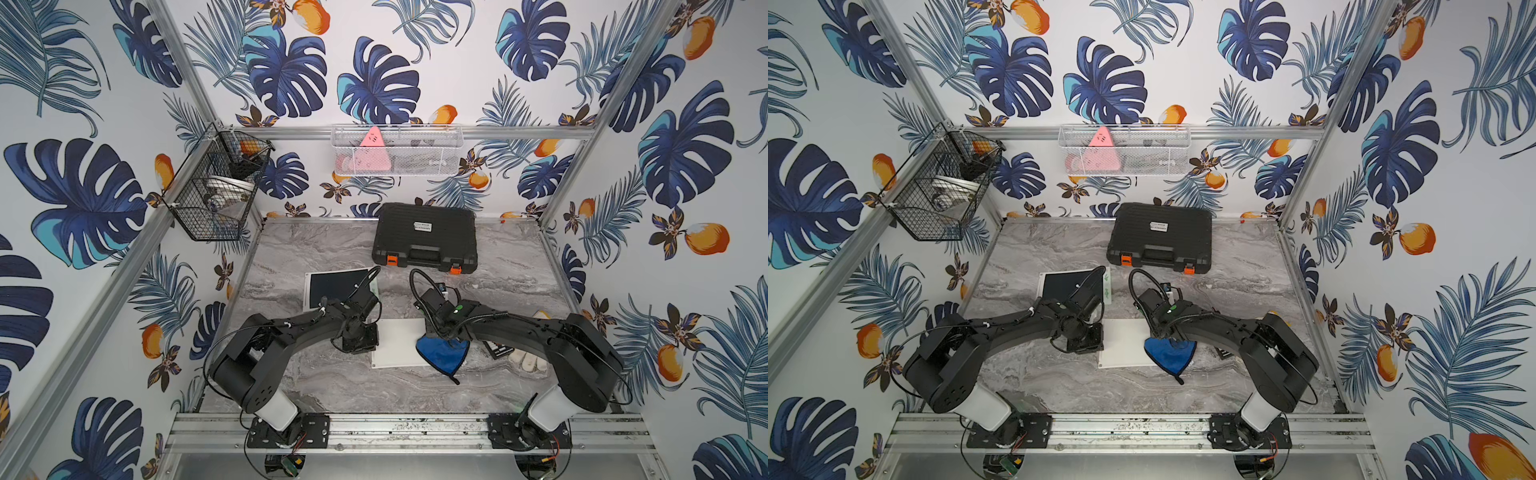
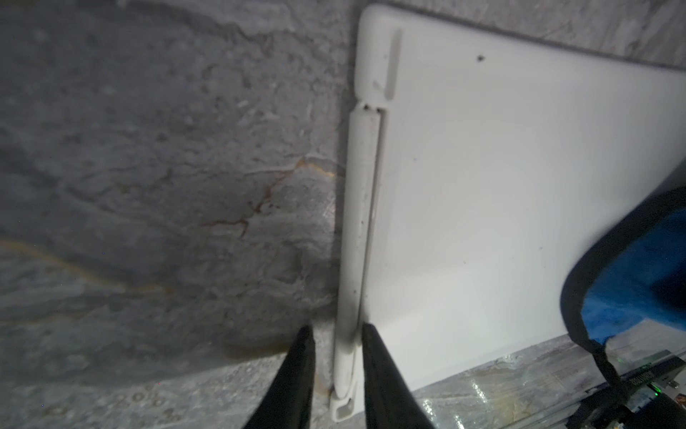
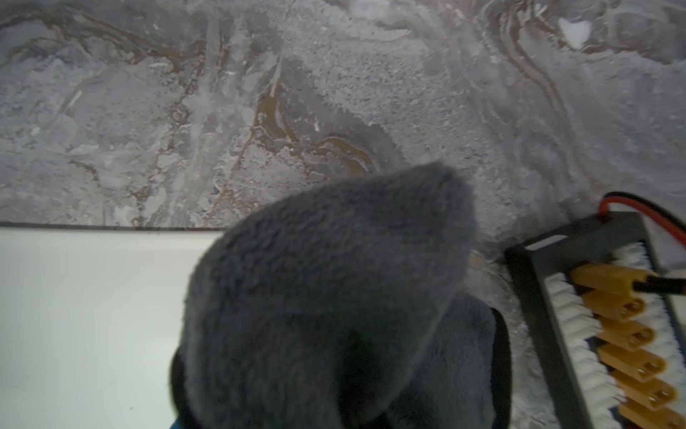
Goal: Wipe the drawing tablet
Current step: Wipe the dirt from the drawing tablet.
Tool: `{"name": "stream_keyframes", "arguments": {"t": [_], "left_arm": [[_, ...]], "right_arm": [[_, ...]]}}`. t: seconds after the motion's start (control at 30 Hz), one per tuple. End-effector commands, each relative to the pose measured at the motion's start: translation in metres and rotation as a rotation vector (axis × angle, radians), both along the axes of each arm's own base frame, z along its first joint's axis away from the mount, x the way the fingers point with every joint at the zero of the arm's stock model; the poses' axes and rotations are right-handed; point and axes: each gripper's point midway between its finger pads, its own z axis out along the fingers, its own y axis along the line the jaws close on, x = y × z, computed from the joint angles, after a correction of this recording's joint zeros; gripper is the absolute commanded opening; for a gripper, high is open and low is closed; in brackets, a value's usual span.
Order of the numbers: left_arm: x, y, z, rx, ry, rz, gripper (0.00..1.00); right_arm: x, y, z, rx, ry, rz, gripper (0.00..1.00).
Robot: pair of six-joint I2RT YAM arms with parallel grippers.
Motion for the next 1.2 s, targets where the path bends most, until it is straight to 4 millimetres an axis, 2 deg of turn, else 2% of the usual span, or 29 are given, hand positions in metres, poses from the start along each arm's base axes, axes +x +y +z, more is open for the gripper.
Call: {"name": "stream_keyframes", "arguments": {"t": [0.0,0.07,0.2,0.27,0.37,0.53,0.6,0.67,0.77,0.87,0.93,1.17], "left_arm": [[-0.017,0.021,-0.024,0.098,0.053,0.030,0.26],[-0.021,0.023,-0.028,0.094,0.066,0.042,0.25],[-0.026,0.024,-0.031,0.089,0.077,0.058,0.24],[-0.028,0.025,-0.031,0.092,0.081,0.059,0.24],[-0.028,0.025,-0.029,0.087,0.077,0.061,0.23],[-0.028,0.025,-0.028,0.085,0.075,0.064,0.23],[-0.028,0.025,-0.028,0.084,0.074,0.064,0.22],[-0.027,0.024,-0.029,0.084,0.073,0.063,0.22],[-0.027,0.024,-0.028,0.080,0.072,0.065,0.22],[-0.026,0.024,-0.028,0.079,0.070,0.068,0.21],[-0.027,0.023,-0.028,0.078,0.072,0.067,0.21],[-0.028,0.025,-0.028,0.079,0.071,0.073,0.21]], "right_arm": [[0.003,0.036,0.000,0.166,0.003,0.014,0.00],[-0.002,0.060,-0.001,0.255,0.027,0.048,0.00],[-0.007,0.089,-0.010,0.366,0.104,0.065,0.00],[-0.005,0.088,-0.012,0.369,0.115,0.048,0.00],[-0.001,0.071,-0.007,0.332,0.135,0.013,0.00],[-0.003,0.048,0.042,0.343,0.091,0.022,0.46],[-0.012,0.046,0.057,0.373,0.091,0.045,0.59],[-0.022,0.042,0.061,0.382,0.115,0.062,0.69],[-0.042,0.039,0.051,0.388,0.162,0.104,0.77],[-0.057,0.036,0.029,0.342,0.207,0.150,0.79],[-0.066,0.040,0.016,0.315,0.228,0.189,0.81],[-0.084,0.056,-0.009,0.190,0.258,0.269,0.84]]}}
